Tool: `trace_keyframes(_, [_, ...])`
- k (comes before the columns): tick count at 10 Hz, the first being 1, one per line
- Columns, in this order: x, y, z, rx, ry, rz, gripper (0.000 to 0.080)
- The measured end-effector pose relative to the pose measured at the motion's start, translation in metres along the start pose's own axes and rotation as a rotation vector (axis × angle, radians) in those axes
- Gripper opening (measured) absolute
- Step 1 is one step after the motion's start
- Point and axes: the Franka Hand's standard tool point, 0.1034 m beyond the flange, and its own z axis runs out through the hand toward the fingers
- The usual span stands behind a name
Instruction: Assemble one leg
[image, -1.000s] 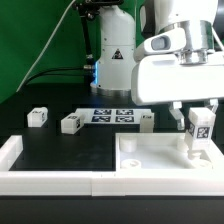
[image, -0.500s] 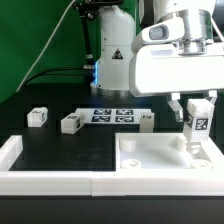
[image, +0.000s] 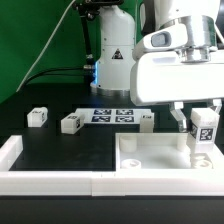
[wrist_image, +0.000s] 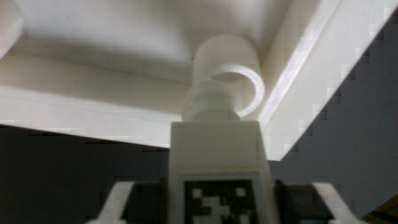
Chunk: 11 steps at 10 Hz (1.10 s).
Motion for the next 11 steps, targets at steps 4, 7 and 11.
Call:
trace_keyframes(4, [-0.004, -0.009, 0.003, 0.001, 0.025, -0.012, 0.0288])
trace_keyframes(7, [-0.005, -0.011, 0.002, -0.003, 0.052, -0.016, 0.0288])
trace_keyframes(11, [-0.012, -0.009, 0.009, -0.013, 0.084, -0.02, 0.0288])
